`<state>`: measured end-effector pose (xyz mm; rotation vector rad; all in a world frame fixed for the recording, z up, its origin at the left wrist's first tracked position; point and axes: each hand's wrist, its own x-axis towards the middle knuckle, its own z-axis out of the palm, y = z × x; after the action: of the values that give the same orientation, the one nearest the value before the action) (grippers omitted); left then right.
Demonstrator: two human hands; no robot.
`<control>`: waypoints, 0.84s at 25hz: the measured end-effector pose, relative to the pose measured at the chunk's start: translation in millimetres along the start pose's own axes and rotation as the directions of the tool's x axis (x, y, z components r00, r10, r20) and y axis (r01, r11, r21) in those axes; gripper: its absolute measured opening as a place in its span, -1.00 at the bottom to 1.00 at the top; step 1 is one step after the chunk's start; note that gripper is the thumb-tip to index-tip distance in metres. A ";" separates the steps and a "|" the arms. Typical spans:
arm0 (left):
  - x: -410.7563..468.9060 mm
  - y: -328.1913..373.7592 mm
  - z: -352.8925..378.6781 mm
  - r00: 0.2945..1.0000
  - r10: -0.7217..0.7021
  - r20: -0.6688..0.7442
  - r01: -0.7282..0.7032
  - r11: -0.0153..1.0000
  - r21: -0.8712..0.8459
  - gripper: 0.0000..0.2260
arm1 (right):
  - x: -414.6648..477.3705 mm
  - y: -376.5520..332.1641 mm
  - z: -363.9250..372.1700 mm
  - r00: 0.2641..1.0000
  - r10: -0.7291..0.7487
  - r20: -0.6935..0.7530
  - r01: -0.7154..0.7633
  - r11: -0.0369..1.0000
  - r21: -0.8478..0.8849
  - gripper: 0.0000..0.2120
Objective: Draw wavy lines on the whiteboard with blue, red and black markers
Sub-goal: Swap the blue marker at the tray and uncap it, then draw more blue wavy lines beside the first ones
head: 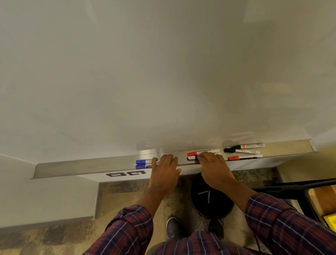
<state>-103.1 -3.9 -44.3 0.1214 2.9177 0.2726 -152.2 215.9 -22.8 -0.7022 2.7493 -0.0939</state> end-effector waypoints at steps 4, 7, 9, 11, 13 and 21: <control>-3.6 19.2 6.4 0.997 0.058 0.043 -0.061 0.995 0.075 -0.48 | 0.2 13.8 3.1 0.999 0.038 0.038 -0.035 0.996 -0.087 -0.50; -7.1 28.3 11.6 0.991 0.096 0.097 -0.109 0.983 0.145 -0.45 | -2.8 22.7 5.1 0.998 0.048 0.050 -0.040 0.989 -0.142 -0.50; -8.5 31.7 13.3 0.986 0.089 0.140 -0.113 0.979 0.169 -0.43 | -0.9 27.2 2.7 0.998 0.045 0.044 -0.037 0.987 -0.156 -0.52; -9.9 34.5 12.2 0.983 0.078 0.164 -0.108 0.977 0.183 -0.42 | 2.4 30.9 -1.4 0.999 0.035 0.042 -0.027 0.986 -0.163 -0.54; -11.4 37.2 9.5 0.981 0.072 0.180 -0.106 0.977 0.187 -0.42 | 4.6 33.8 -5.8 0.999 0.019 0.045 -0.012 0.989 -0.148 -0.56; -30.7 56.1 -9.1 0.998 -0.068 -0.010 0.067 0.994 -0.092 -0.48 | 2.1 28.4 -15.8 0.994 0.034 -0.102 -0.014 0.981 0.193 -0.76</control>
<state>-71.6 46.3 -18.7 0.0073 2.9090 0.3972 -171.8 239.7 -12.2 -0.6278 2.7974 -0.3970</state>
